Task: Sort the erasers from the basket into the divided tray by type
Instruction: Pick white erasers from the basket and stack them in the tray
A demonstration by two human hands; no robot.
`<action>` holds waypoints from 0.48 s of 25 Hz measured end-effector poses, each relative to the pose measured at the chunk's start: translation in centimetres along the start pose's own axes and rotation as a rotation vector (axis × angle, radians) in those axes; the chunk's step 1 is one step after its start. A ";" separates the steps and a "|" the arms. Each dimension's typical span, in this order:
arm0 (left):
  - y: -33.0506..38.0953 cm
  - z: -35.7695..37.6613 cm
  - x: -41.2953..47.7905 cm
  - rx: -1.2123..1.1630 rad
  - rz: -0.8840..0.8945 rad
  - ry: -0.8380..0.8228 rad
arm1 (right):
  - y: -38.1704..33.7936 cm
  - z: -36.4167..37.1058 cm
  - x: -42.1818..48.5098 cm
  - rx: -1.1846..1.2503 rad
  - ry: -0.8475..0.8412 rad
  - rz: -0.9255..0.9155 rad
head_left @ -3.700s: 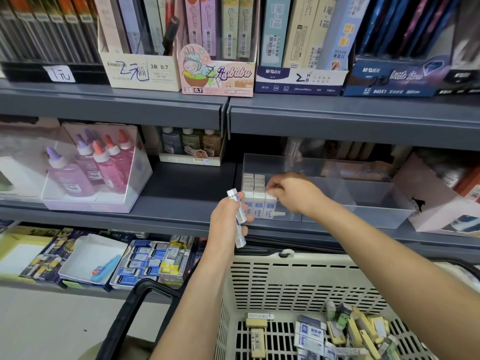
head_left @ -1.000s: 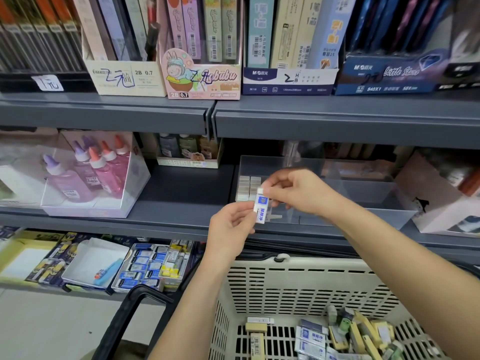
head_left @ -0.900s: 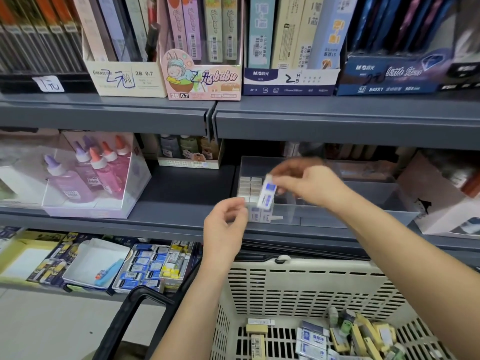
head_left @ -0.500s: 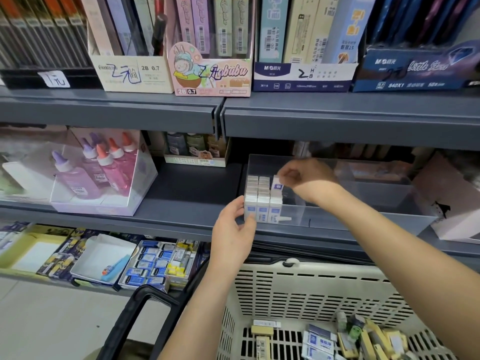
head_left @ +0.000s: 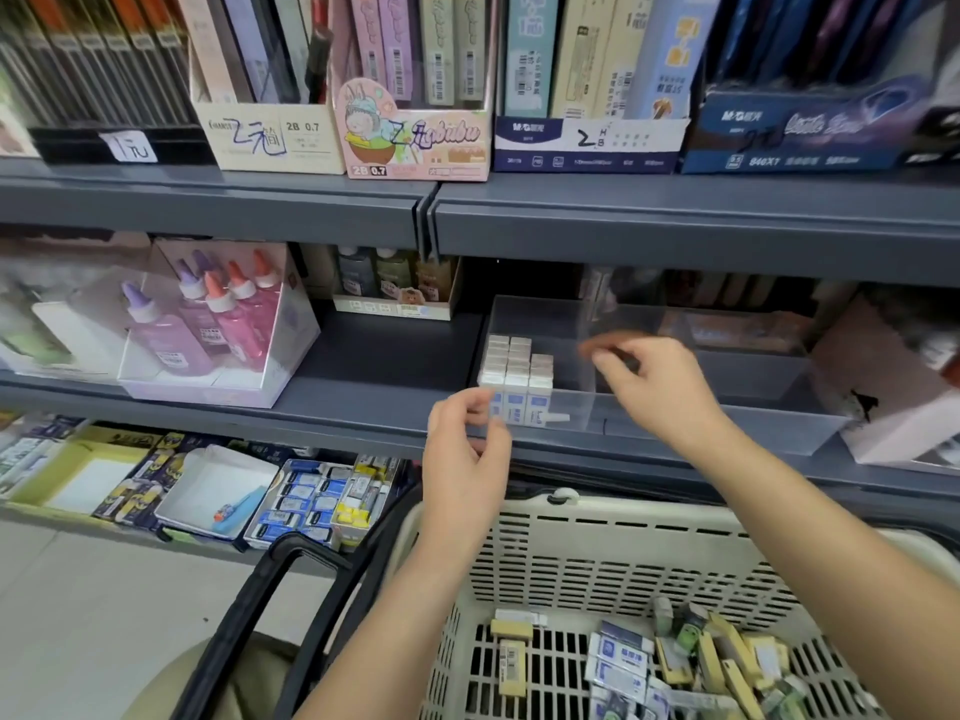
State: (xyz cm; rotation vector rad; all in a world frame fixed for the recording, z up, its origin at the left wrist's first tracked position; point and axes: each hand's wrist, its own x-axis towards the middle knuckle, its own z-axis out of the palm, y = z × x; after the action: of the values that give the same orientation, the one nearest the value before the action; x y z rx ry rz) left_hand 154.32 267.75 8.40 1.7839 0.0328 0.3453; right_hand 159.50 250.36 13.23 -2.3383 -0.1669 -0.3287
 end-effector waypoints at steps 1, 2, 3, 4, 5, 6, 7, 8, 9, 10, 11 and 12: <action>0.5 0.3 -1.1 -0.040 0.039 -0.024 | 0.2 -0.9 -1.9 0.064 0.043 -0.037; 1.0 0.8 -2.5 -0.062 0.077 -0.083 | 0.6 -1.6 -4.1 0.117 0.049 -0.061; 1.2 1.3 -3.9 -0.055 0.108 -0.170 | 1.2 -2.1 -6.3 0.160 0.023 -0.069; 1.1 1.9 -5.3 -0.012 0.119 -0.275 | 2.2 -2.4 -8.6 0.184 -0.028 -0.060; 0.6 2.4 -6.7 0.055 0.118 -0.388 | 3.3 -2.3 -10.8 0.180 -0.093 -0.050; -0.3 2.8 -7.5 0.131 0.101 -0.504 | 4.4 -2.0 -12.5 0.143 -0.172 -0.042; -1.7 3.6 -8.4 0.215 0.057 -0.629 | 5.9 -1.5 -14.4 0.074 -0.267 -0.020; -3.2 4.4 -9.2 0.309 -0.001 -0.742 | 7.3 -0.7 -16.0 -0.013 -0.374 -0.001; -4.8 5.0 -9.7 0.414 -0.061 -0.826 | 8.7 0.5 -17.1 -0.111 -0.488 0.016; -6.4 5.6 -10.3 0.505 -0.121 -0.874 | 10.1 1.7 -18.0 -0.215 -0.601 0.033; -7.8 6.0 -10.8 0.568 -0.181 -0.880 | 11.1 3.0 -18.7 -0.317 -0.701 0.052; -9.1 6.1 -11.4 0.599 -0.250 -0.855 | 12.0 4.1 -19.3 -0.393 -0.782 0.076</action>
State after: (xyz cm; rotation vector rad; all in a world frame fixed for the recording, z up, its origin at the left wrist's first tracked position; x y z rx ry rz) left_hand 146.47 261.81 -3.96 2.3530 -0.2700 -0.6893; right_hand 144.35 244.35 -3.19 -2.7347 -0.4137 0.6661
